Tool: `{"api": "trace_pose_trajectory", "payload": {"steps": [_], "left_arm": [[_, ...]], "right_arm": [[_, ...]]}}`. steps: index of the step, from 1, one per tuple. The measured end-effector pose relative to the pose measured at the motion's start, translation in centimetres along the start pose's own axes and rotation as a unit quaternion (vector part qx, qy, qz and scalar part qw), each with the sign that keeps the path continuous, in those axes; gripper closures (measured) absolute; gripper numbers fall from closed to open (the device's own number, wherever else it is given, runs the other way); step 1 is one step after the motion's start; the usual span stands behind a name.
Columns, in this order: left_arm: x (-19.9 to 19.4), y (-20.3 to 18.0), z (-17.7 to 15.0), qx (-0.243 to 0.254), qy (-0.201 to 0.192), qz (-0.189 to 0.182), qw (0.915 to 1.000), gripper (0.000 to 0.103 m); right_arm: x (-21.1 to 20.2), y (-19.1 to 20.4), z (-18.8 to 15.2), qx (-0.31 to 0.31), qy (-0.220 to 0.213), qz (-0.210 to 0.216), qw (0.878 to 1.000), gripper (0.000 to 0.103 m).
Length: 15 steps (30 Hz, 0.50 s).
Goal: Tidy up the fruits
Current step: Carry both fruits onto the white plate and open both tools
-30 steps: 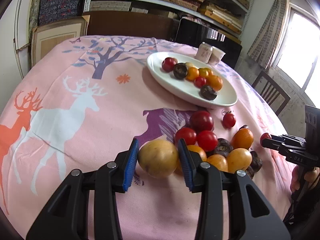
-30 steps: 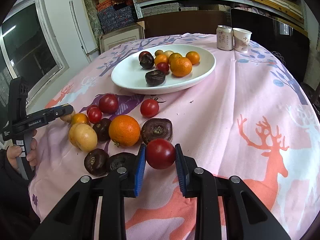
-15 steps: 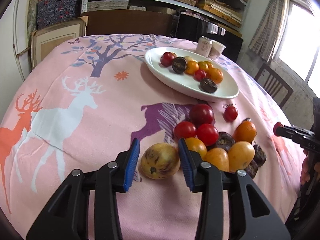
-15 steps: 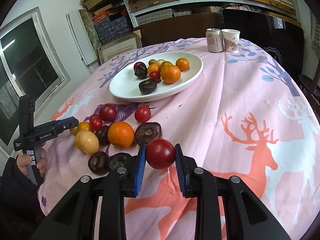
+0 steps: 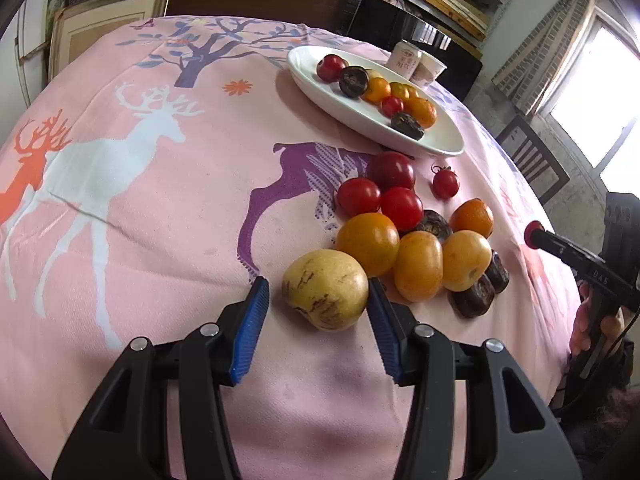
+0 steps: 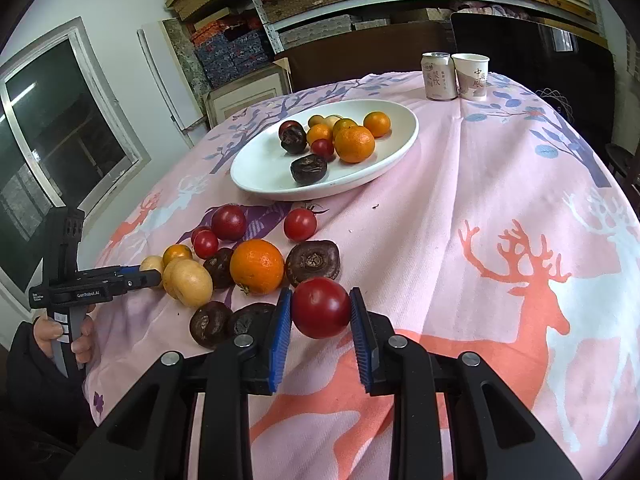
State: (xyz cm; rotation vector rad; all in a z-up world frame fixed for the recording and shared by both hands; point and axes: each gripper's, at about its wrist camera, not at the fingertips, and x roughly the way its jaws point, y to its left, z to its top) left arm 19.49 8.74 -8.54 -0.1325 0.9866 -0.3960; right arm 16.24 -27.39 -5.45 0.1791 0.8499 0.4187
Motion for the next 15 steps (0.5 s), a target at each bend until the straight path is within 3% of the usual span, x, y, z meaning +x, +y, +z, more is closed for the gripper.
{"api": "trace_pose_trajectory", "payload": {"steps": [2, 9, 15], "left_arm": [[0.1, -0.4, 0.0, 0.014, -0.001, -0.002, 0.9999, 0.062], [-0.8, -1.9, -0.3, 0.046, -0.027, 0.044, 0.9976, 0.062], [-4.0, -3.1, 0.4, 0.048, -0.078, 0.046, 0.9948, 0.062]], "right_arm": [[0.0, 0.2, 0.0, -0.001, 0.001, 0.002, 1.000, 0.074], [-0.6, 0.1, 0.1, 0.002, -0.005, 0.001, 1.000, 0.074], [-1.9, -0.1, 0.7, -0.003, -0.023, -0.002, 1.000, 0.074]]}}
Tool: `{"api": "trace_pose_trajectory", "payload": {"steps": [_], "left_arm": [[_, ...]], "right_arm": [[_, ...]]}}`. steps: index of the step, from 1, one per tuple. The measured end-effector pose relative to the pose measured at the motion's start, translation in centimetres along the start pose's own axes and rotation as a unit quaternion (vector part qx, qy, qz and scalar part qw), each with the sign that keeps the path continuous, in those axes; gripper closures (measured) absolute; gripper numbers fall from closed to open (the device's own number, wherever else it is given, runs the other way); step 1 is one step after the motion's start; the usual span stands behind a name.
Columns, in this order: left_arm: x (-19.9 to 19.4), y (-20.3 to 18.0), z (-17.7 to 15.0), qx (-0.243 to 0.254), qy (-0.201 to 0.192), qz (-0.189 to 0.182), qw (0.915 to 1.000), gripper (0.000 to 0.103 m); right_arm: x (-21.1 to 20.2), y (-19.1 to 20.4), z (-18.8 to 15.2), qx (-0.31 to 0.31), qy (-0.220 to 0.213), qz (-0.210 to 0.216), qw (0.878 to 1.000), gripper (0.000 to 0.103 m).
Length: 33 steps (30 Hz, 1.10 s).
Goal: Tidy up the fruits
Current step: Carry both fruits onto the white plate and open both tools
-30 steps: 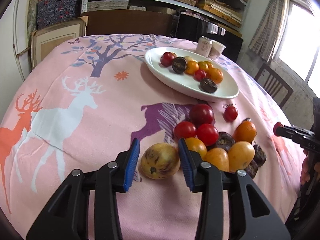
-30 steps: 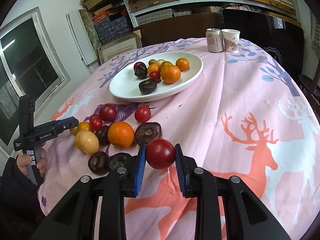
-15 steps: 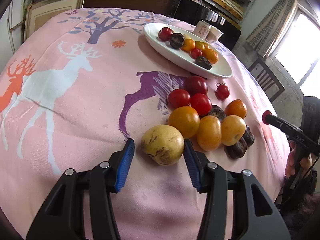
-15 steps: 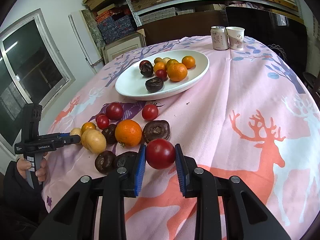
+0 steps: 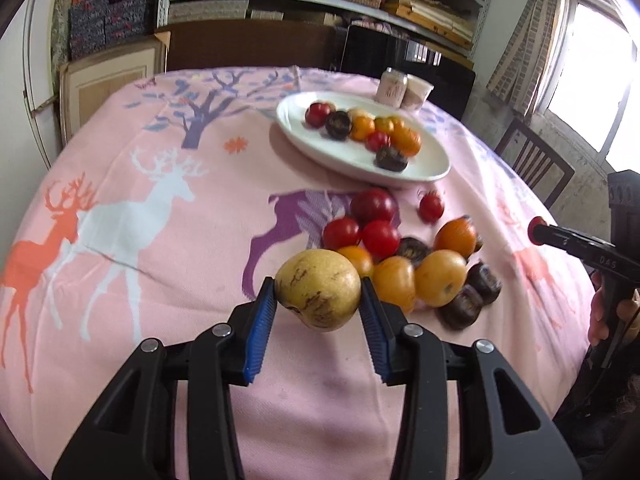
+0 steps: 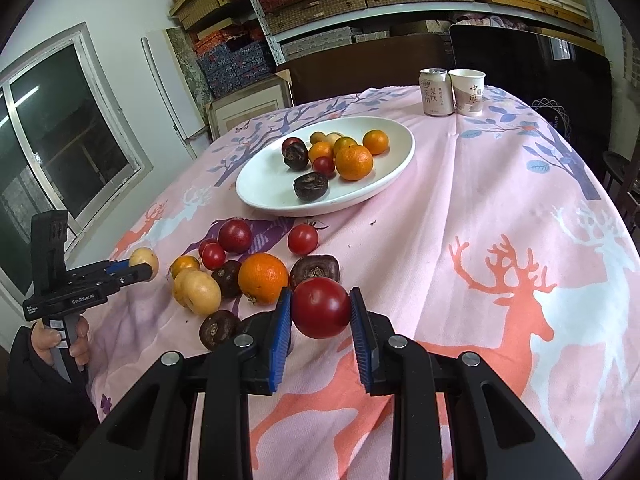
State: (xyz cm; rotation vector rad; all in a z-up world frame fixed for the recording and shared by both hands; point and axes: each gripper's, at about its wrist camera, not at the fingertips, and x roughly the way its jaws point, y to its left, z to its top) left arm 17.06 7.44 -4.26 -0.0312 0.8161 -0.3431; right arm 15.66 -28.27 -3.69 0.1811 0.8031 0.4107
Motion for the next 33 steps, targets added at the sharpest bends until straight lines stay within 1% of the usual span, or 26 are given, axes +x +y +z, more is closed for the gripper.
{"api": "trace_pose_trajectory", "payload": {"steps": [5, 7, 9, 12, 13, 16, 18, 21, 23, 24, 26, 27, 28, 30, 33], "left_arm": [[-1.9, -1.2, 2.6, 0.006, -0.045, 0.003, 0.9990, 0.062], [-1.7, -2.0, 4.2, 0.013, -0.050, 0.003, 0.9987, 0.062], [-0.5, -2.9, 6.1, 0.024, -0.048, 0.004, 0.9985, 0.062], [2.3, -3.6, 8.9, 0.020, -0.043, 0.005, 0.9989, 0.062], [3.4, -3.8, 9.8, 0.016, -0.038, 0.003, 0.9991, 0.062], [6.8, -4.6, 12.0, 0.010, -0.026, 0.006, 0.9996, 0.062], [9.0, -5.0, 12.9, 0.008, -0.017, 0.012, 0.9998, 0.062], [11.3, -4.7, 13.4, -0.011, 0.004, 0.013, 0.9998, 0.062], [11.6, -4.1, 13.3, -0.030, 0.009, 0.008, 0.9995, 0.061], [11.3, -3.8, 13.1, -0.035, 0.003, 0.006, 0.9994, 0.058], [10.0, -3.4, 12.7, -0.040, -0.015, 0.009, 0.9990, 0.042], [9.1, -3.2, 12.3, -0.045, -0.026, 0.004, 0.9986, 0.039], [8.4, -3.2, 12.1, -0.046, -0.033, 0.000, 0.9984, 0.033], [6.9, -3.3, 11.5, -0.040, -0.040, 0.000, 0.9984, 0.032], [4.6, -3.2, 9.6, -0.035, -0.044, -0.006, 0.9984, 0.028]], "right_arm": [[-1.7, -0.7, 2.0, -0.005, -0.038, -0.011, 0.999, 0.074], [-2.3, -1.0, 3.2, -0.003, -0.055, -0.015, 0.998, 0.074], [-2.3, -1.0, 4.7, -0.009, -0.075, -0.019, 0.997, 0.074], [-0.5, -0.8, 6.9, -0.014, -0.085, -0.019, 0.996, 0.074], [0.8, -0.7, 7.7, -0.015, -0.087, -0.018, 0.996, 0.074], [4.7, -0.1, 9.2, -0.016, -0.067, -0.021, 0.997, 0.074], [6.8, 0.5, 9.8, -0.029, -0.055, -0.030, 0.998, 0.074], [9.5, 1.1, 10.2, -0.047, -0.035, -0.041, 0.997, 0.071], [9.6, 1.3, 9.9, -0.049, -0.043, -0.046, 0.997, 0.058], [9.2, 1.2, 9.7, -0.046, -0.049, -0.043, 0.997, 0.056], [8.3, 0.6, 9.4, -0.032, -0.057, -0.035, 0.997, 0.052], [7.8, 0.2, 9.1, -0.022, -0.059, -0.029, 0.998, 0.052], [7.3, 0.1, 8.8, -0.014, -0.060, -0.023, 0.998, 0.049], [6.3, -0.2, 7.8, -0.005, -0.063, -0.017, 0.998, 0.046], [4.7, -0.1, 6.2, 0.003, -0.061, -0.006, 0.998, 0.045]]}}
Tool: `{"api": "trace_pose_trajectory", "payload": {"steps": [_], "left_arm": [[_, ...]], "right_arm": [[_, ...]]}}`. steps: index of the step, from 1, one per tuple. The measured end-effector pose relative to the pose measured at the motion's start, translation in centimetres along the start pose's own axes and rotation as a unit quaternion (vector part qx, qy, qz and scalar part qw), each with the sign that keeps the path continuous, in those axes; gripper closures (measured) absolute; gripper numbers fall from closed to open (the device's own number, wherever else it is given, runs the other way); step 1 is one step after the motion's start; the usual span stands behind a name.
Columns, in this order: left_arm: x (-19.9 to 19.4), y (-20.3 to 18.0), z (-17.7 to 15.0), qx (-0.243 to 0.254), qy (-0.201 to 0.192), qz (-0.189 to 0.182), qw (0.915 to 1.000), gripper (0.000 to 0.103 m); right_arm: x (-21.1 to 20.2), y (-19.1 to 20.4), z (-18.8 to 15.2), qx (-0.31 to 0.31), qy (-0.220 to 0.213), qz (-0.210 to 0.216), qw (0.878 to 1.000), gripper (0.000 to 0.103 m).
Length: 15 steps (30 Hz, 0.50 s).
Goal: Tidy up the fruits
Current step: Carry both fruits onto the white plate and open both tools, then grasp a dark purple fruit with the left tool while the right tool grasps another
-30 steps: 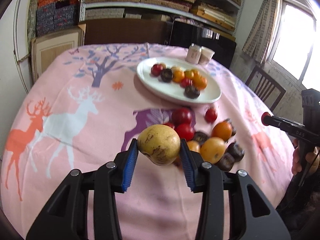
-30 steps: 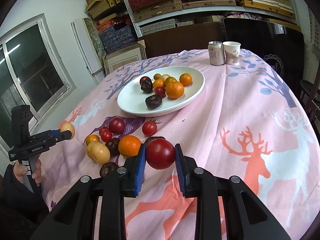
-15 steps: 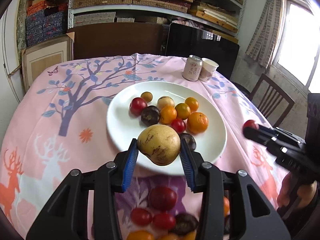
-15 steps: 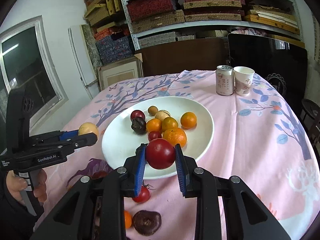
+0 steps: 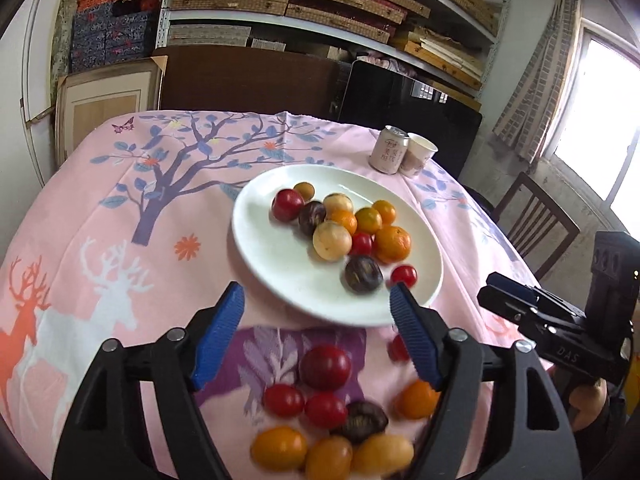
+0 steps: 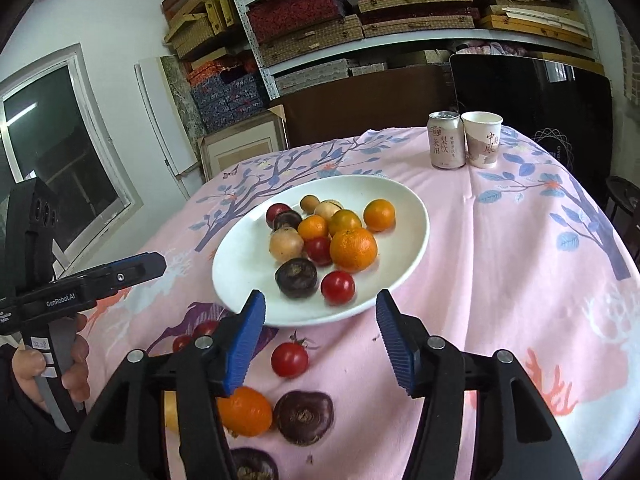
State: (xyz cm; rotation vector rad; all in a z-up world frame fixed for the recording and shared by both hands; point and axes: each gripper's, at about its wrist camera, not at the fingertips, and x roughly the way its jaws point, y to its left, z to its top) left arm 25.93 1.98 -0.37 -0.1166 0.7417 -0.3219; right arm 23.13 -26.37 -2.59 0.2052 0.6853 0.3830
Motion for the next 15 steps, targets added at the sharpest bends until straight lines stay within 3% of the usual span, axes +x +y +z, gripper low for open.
{"api": "trace_pose_trajectory", "payload": {"steps": [7, 11, 15], "left_arm": [[-2.9, 1.3, -6.7, 0.029, 0.043, 0.004, 0.9987, 0.027], [-3.6, 1.2, -9.7, 0.042, 0.060, 0.005, 0.9973, 0.027], [-3.8, 1.1, -11.2, 0.046, 0.072, 0.003, 0.9963, 0.027]], "right_arm": [[-3.8, 1.7, -4.6, -0.045, 0.043, 0.009, 0.998, 0.044], [-3.4, 3.6, -7.6, -0.090, 0.097, 0.020, 0.991, 0.044], [-2.6, 5.2, -9.0, -0.119, 0.113, 0.018, 0.986, 0.044]]}}
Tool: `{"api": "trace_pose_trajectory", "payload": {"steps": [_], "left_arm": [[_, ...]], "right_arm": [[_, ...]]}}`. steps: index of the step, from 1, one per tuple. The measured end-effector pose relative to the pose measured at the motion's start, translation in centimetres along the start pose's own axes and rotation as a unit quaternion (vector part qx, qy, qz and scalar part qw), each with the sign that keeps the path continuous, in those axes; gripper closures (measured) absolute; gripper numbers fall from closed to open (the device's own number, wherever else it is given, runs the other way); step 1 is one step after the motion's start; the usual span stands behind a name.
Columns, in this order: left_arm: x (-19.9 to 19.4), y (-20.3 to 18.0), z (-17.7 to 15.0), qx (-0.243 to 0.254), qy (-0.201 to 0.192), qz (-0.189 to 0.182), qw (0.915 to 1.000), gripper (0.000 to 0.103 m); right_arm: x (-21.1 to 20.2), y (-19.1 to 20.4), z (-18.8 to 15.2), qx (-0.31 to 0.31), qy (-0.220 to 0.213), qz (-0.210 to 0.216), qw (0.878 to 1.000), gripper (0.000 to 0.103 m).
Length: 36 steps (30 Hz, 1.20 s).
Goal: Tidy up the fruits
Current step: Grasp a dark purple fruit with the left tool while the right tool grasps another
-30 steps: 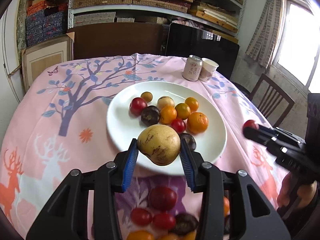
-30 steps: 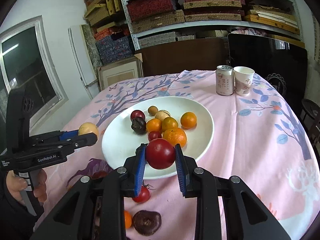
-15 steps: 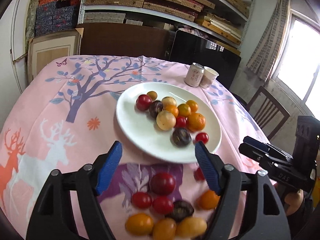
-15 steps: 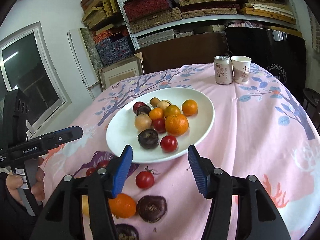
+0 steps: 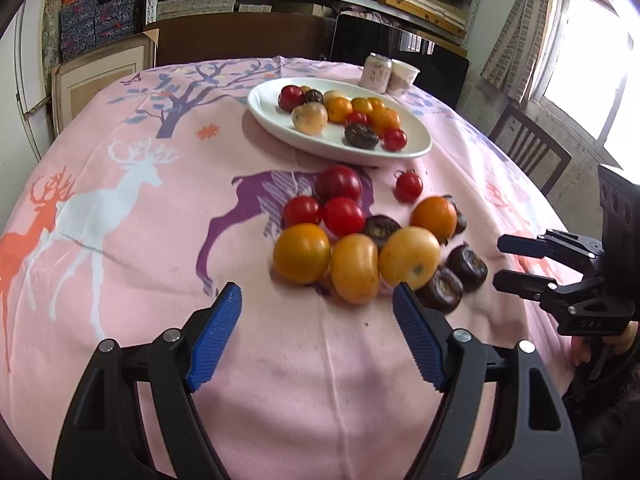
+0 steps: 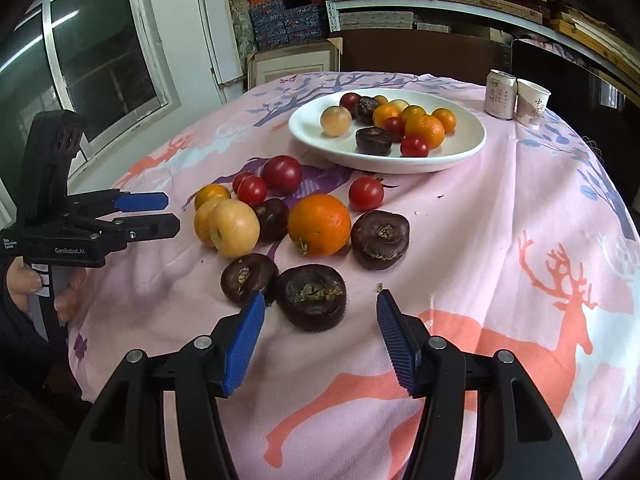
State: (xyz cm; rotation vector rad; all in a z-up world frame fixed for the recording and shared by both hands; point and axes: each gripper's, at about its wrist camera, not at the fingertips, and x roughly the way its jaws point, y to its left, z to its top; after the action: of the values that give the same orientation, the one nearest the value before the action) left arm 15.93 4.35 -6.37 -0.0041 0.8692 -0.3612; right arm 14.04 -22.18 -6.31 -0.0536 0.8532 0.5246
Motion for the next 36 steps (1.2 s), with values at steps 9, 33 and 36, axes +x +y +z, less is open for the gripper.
{"api": "trace_pose_trajectory", "payload": {"steps": [9, 33, 36], "left_arm": [[0.1, -2.1, -1.4, 0.025, 0.016, -0.022, 0.9993, 0.027], [5.6, -10.9, -0.2, 0.084, 0.044, 0.000, 0.9955, 0.060], [5.5, -11.0, -0.3, 0.088, 0.042, -0.001, 0.9952, 0.062]], "right_arm": [[3.2, -0.1, 0.7, 0.031, 0.044, 0.011, 0.998, 0.051], [-0.8, -6.5, -2.2, 0.145, -0.027, 0.037, 0.988, 0.058], [-0.7, -6.8, -2.2, 0.154, -0.028, 0.049, 0.986, 0.058]]}}
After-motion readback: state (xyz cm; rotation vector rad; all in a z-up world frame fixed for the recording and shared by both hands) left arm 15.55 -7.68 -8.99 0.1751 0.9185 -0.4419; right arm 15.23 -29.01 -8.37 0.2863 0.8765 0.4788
